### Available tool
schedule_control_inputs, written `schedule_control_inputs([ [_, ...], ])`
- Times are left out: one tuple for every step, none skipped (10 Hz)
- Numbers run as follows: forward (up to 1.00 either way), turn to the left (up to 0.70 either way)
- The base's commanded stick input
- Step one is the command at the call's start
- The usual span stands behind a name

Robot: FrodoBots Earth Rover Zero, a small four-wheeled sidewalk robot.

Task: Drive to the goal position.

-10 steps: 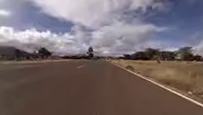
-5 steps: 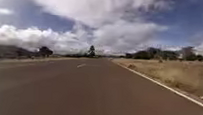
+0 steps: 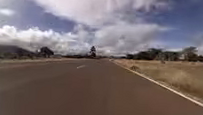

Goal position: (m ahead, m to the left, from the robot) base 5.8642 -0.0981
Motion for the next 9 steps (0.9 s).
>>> schedule_control_inputs([
  [0.7,-0.3],
  [0.7,-0.34],
  [0.7,-0.35],
  [0.7,-0.35],
  [0.7,-0.17],
  [0.7,0.0],
  [0.7,0.0],
  [0.7,0.0],
  [0.7,0.0],
])
